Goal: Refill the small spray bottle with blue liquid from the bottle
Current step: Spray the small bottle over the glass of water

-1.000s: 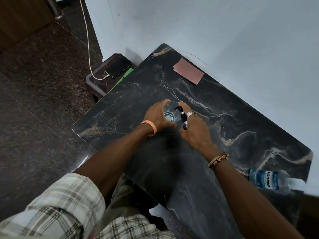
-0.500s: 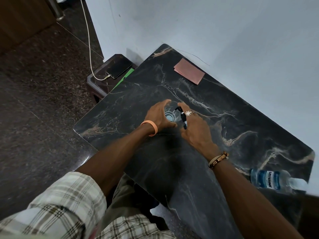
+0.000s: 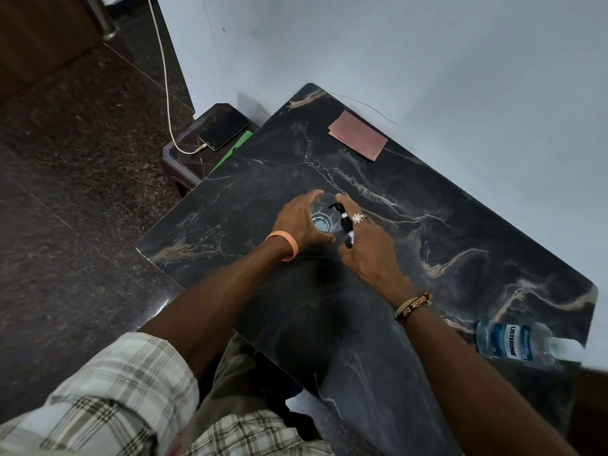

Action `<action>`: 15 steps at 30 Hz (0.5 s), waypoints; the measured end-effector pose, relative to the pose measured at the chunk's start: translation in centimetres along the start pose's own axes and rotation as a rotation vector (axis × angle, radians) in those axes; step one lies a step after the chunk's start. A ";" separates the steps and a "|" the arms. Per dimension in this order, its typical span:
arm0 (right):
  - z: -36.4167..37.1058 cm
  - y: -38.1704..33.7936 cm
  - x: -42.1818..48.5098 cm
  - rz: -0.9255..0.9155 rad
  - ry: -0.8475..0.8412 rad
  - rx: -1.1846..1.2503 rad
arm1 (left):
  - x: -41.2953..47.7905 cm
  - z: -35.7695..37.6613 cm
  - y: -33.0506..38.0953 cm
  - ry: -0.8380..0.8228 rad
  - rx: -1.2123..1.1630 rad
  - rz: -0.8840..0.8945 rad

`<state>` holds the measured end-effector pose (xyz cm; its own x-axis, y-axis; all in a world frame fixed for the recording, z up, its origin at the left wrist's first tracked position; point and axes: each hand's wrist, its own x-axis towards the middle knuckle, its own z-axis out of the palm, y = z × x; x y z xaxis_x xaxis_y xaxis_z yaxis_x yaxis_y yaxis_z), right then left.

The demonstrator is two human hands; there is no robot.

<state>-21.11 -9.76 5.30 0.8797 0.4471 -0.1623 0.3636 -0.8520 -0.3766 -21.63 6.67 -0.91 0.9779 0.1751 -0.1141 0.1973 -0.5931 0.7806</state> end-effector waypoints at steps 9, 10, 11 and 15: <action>0.4 0.0 0.2 -0.003 -0.006 -0.006 | 0.0 -0.1 -0.1 -0.005 0.019 0.010; 0.5 0.1 0.2 0.012 -0.010 0.048 | 0.1 -0.1 -0.1 -0.009 0.025 0.010; 0.5 0.3 0.2 0.014 0.005 0.136 | 0.1 -0.1 0.0 -0.011 0.027 0.007; 0.3 0.4 0.0 -0.038 0.103 0.343 | 0.0 0.0 0.1 -0.030 -0.014 -0.016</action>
<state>-21.06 -9.99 4.86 0.9001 0.4321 -0.0563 0.2880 -0.6868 -0.6673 -21.58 6.65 -0.85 0.9764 0.1609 -0.1444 0.2118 -0.5791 0.7872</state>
